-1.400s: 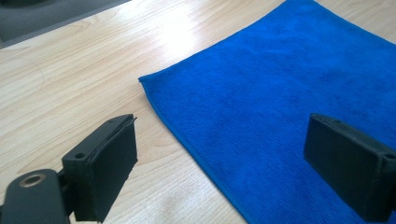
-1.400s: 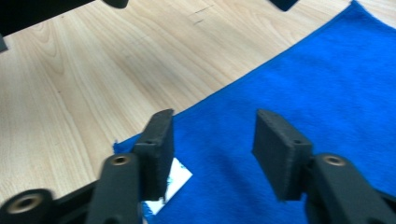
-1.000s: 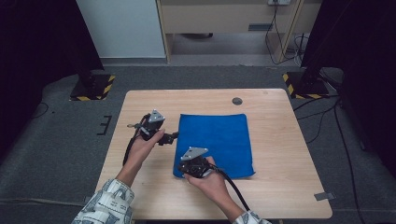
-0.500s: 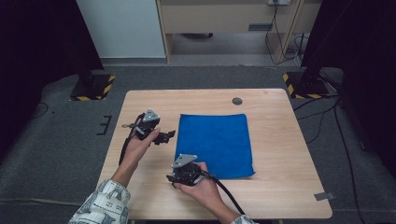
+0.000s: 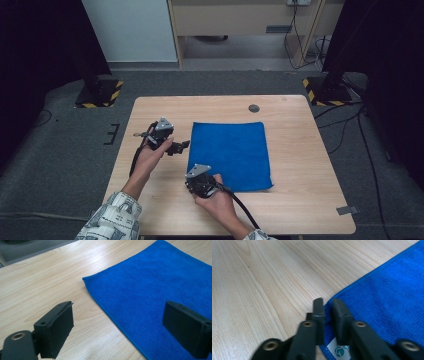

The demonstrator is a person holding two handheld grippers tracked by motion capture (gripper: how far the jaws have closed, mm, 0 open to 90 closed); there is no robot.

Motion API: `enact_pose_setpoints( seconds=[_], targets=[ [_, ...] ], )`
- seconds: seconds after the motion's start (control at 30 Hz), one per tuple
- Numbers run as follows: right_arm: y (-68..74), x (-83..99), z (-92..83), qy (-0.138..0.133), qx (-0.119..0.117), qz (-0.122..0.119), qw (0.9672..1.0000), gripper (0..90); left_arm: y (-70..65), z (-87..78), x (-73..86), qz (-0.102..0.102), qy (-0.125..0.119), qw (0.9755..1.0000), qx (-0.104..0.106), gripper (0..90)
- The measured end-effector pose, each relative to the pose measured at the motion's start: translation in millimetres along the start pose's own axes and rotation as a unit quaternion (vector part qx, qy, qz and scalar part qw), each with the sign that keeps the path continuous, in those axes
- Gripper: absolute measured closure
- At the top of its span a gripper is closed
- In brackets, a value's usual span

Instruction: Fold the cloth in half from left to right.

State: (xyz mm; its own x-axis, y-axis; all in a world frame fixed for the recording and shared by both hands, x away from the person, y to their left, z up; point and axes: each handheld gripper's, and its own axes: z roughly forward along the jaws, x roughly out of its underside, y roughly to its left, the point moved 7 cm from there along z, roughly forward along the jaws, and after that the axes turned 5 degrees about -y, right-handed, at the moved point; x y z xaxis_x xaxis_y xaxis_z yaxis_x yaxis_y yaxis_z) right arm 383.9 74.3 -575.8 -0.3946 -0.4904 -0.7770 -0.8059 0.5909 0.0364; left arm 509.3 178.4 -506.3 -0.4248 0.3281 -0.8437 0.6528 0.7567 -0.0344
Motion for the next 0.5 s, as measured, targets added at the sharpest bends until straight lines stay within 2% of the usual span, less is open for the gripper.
enact_pose_setpoints(
  seconds=[0.13,0.3,0.43,0.5],
  targets=[
    [0.5,-1.1,-3.1,-0.008,-0.010,0.005,0.9999,88.2,1.0,3.9,0.1,-0.009,0.000,0.9999,0.007,10.4],
    [6.0,-1.9,-9.0,-0.018,-0.033,0.021,0.9991,88.4,4.6,14.4,-0.5,-0.009,-0.001,0.9999,0.010,11.4],
    [12.1,-0.1,-13.3,-0.020,-0.052,0.024,0.9982,88.4,12.2,23.9,-1.6,-0.019,0.002,0.9998,0.005,12.8],
    [15.9,1.5,-14.7,-0.022,-0.058,0.024,0.9978,88.4,16.4,29.4,-1.0,-0.018,0.008,0.9998,0.000,15.5]
  ],
)
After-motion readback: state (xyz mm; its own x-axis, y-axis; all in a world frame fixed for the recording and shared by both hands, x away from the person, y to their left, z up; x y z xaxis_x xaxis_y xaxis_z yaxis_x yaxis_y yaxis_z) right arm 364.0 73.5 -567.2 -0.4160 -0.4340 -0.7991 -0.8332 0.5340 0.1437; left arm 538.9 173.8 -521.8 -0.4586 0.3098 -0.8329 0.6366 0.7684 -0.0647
